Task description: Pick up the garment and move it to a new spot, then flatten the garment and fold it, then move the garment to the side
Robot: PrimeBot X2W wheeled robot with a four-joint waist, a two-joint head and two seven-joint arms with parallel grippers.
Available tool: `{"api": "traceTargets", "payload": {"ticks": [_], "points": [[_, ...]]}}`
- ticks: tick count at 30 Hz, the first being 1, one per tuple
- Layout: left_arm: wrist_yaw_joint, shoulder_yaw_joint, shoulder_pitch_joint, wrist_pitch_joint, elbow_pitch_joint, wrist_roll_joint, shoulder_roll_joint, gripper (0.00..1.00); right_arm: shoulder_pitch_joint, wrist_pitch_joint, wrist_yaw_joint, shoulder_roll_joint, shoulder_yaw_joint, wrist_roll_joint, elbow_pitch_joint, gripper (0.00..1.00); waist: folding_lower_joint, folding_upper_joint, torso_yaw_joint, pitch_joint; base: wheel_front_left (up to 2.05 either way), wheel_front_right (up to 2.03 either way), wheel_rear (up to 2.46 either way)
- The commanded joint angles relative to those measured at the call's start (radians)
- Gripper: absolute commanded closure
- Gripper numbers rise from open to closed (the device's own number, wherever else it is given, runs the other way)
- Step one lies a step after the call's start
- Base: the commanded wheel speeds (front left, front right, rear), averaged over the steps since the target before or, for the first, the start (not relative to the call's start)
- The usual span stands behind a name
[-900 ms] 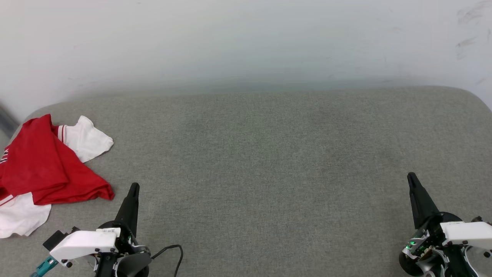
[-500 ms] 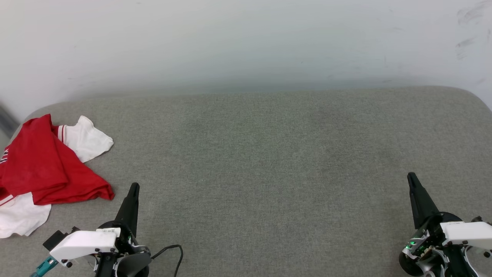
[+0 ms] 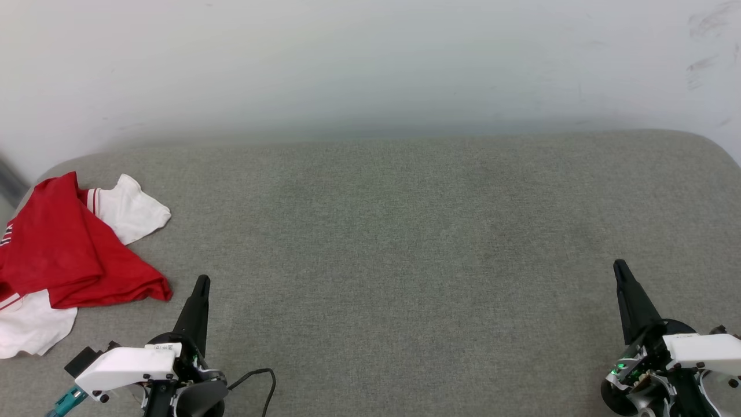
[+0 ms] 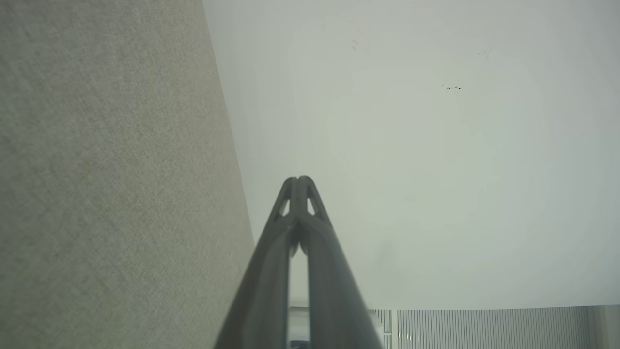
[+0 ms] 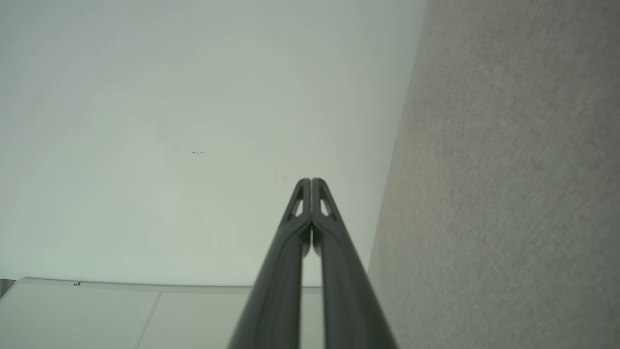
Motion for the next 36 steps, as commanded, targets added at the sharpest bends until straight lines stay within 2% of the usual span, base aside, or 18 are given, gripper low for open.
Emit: {"api": "traceTargets", "payload": {"ticks": [1, 6, 12, 21, 36], "points": [[0.000, 0.000, 0.000, -0.001, 0.000, 0.000, 0.000, 0.00, 0.000, 0.000, 0.000, 0.000, 0.000, 0.000, 0.000, 0.00, 0.0000, 0.0000, 0.000, 0.000, 0.00, 0.00, 0.00], [0.001, -0.004, 0.030, -0.003, 0.032, 0.001, -0.005, 0.00, 0.029, -0.002, 0.000, 0.001, 0.002, -0.001, 0.032, 0.00, 0.0000, 0.0000, 0.000, 0.000, 0.00, 0.00, 0.00], [0.001, -0.011, 0.041, -0.035, 0.009, 0.021, -0.004, 0.00, 0.036, -0.033, 0.000, 0.001, 0.021, -0.024, 0.016, 0.00, 0.0000, 0.0000, -0.001, 0.002, 0.00, 0.00, 0.00], [0.000, 0.005, 0.062, -0.087, -0.036, 0.105, -0.003, 0.00, 0.046, -0.085, 0.000, 0.001, 0.026, -0.131, -0.017, 0.00, 0.0000, 0.0000, 0.000, 0.004, 0.00, 0.00, 0.00], [0.000, 0.104, 0.061, -0.148, -0.095, 0.333, -0.002, 0.00, 0.027, -0.147, 0.000, 0.001, -0.011, -0.488, -0.114, 0.00, 0.0000, 0.0000, -0.001, 0.008, 0.00, 0.00, 0.00]]}}
